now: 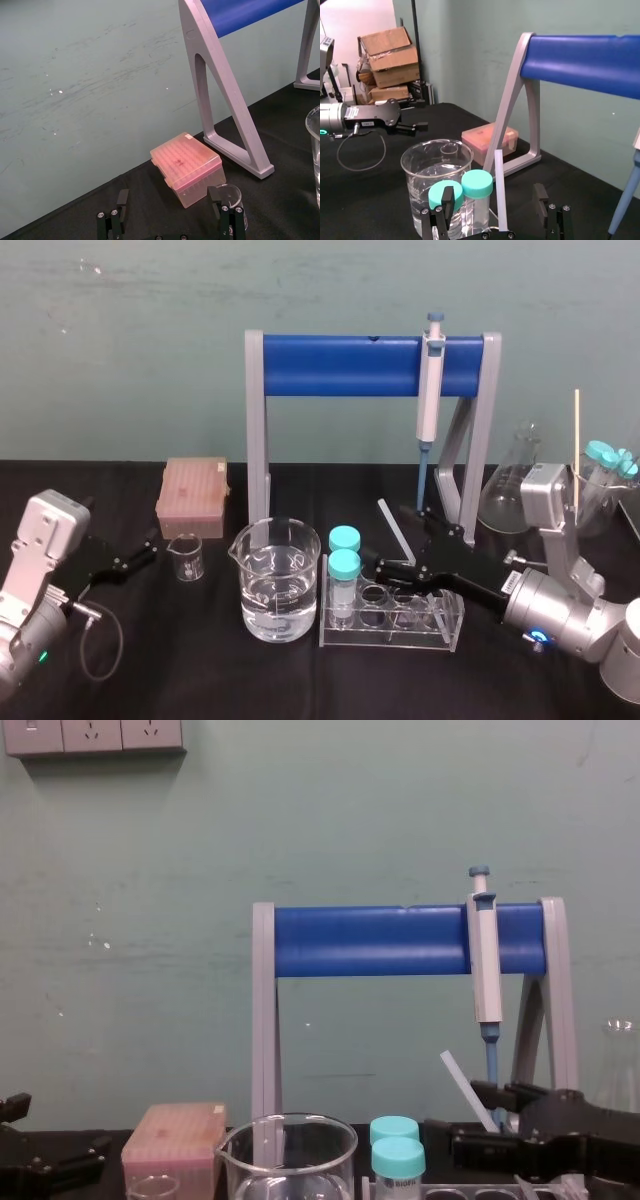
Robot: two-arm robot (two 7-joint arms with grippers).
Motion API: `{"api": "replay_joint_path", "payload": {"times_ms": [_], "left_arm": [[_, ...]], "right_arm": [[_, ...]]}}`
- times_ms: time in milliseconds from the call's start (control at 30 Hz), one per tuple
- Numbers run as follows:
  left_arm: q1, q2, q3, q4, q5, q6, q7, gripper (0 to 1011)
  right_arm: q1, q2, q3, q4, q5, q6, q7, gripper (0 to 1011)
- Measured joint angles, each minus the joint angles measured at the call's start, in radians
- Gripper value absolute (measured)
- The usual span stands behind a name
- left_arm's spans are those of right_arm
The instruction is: Pick up the stirring rod with one hand, then place it down.
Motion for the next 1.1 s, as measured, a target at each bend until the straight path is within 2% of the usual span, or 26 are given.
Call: {"api": "replay_joint_path", "payload": {"times_ms": [200,700,1067,1100], "left_arm": [[0.0,0.0,0.0,0.0,0.0,0.0,0.0,1000],[0.0,0.0,0.0,0.0,0.0,0.0,0.0,1000],[0.0,0.0,0.0,0.0,0.0,0.0,0.0,1000],[0.0,0.0,0.0,0.0,0.0,0.0,0.0,1000]], "right_arm": [[-0.009,-0.006,0.01,-0.007,-0.015,0.015,-0.008,1003],[-0.007,-0.006,0.008,-0.005,-0.013,0.015,-0.008,997],[-0.006,-0.006,0.007,-0.004,-0.012,0.015,-0.006,735],[-0.006,-0.006,0.007,-0.004,-0.012,0.015,-0.005,670]]}}
